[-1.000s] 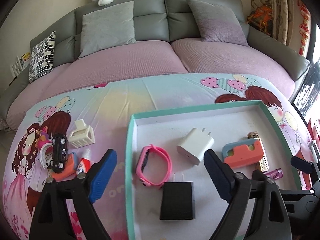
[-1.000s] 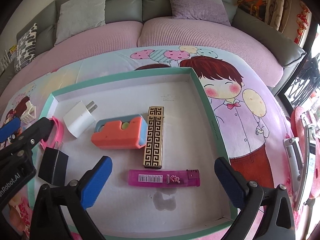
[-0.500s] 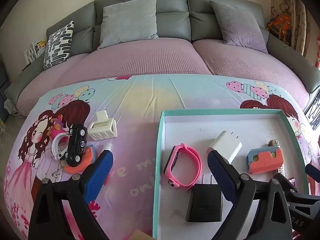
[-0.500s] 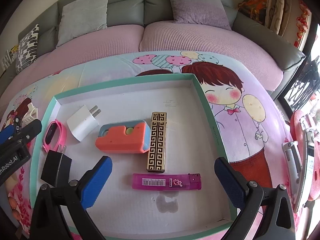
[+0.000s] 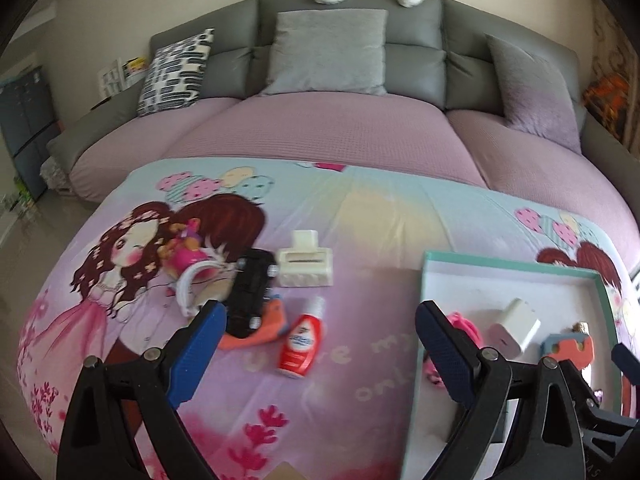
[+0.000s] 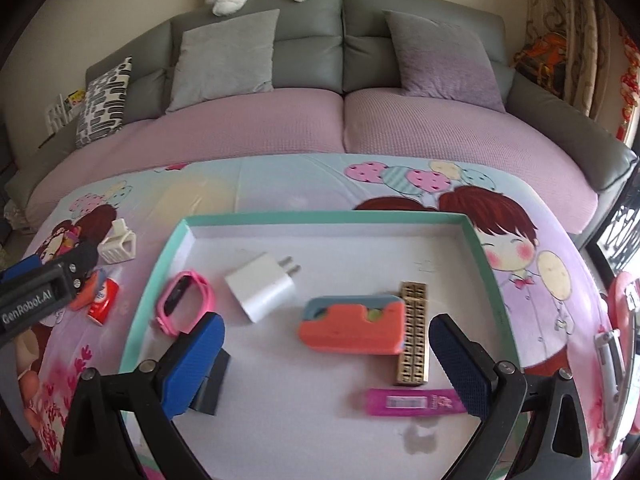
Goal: Organize rigid objects
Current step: 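Move both tools back toward the remaining items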
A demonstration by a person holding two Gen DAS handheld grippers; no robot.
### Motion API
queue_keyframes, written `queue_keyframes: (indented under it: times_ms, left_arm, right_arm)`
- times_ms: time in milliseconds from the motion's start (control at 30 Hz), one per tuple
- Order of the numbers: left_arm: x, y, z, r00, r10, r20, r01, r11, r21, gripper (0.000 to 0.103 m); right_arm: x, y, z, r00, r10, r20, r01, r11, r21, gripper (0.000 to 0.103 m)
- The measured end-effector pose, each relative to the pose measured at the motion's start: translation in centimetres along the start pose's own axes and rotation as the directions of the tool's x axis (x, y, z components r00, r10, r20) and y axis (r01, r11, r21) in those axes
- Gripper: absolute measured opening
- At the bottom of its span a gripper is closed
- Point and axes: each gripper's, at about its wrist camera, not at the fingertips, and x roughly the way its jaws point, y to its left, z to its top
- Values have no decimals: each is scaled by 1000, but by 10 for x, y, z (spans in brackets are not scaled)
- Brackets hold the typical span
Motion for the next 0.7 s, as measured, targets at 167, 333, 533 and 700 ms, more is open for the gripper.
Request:
queue_keyframes:
  times_ms: [167, 333, 533, 700]
  left_arm:
    - [3, 33, 1, 998, 62, -1, -62, 996, -65, 96]
    - [5, 59, -1, 997, 80, -4, -80, 990, -119, 96]
    - [7, 91, -4, 995, 96, -10, -96, 978, -184, 96]
    - [11, 125, -10, 993, 111, -29, -115, 963, -242, 96]
  right_arm:
    - [4, 29, 0, 998, 57, 23, -57, 998, -34, 103]
    - [4, 61, 0, 993, 113, 45, -110, 991, -78, 103]
    - [8, 87, -5, 988, 154, 32, -149, 982, -115, 103]
    - [14, 102, -7, 981, 195, 11, -193, 976, -101, 103]
